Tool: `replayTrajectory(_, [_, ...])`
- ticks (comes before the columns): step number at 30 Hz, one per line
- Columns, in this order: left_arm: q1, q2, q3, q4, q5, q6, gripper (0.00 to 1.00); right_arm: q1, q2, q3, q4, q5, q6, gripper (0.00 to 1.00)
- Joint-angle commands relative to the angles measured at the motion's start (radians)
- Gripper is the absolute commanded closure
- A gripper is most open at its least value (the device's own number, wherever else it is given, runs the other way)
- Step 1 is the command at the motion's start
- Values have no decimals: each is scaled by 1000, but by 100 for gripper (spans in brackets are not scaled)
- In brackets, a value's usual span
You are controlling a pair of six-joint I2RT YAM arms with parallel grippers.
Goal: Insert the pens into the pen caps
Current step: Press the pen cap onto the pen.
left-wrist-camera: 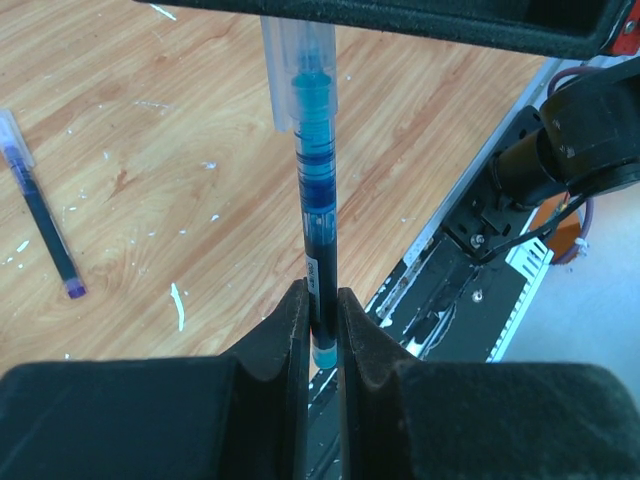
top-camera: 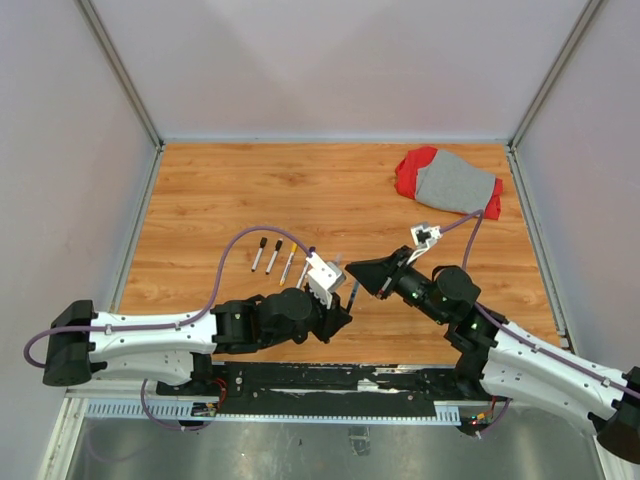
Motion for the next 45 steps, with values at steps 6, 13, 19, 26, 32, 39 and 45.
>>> replayTrajectory(6, [9, -69, 104, 284, -69, 38, 99, 146, -3, -126, -147, -9, -14, 100])
replayTrajectory(13, [9, -77, 112, 287, -82, 42, 99, 173, -15, -147, -177, 7, -53, 100])
replayTrajectory(19, [9, -82, 113, 307, -92, 52, 99, 184, -3, -176, -146, -8, 41, 99])
replayTrajectory(26, [9, -82, 141, 334, -96, 82, 99, 218, 31, -226, -70, -27, 173, 99])
replayTrajectory(32, [9, -80, 155, 350, -103, 95, 100, 247, 30, -247, -60, -5, 201, 99])
replayTrajectory(39, [9, -93, 159, 351, -108, 78, 99, 354, -10, -233, -187, 214, 69, 100])
replayTrajectory(45, [9, -91, 163, 345, -109, 70, 100, 441, -9, -194, -296, 398, -14, 99])
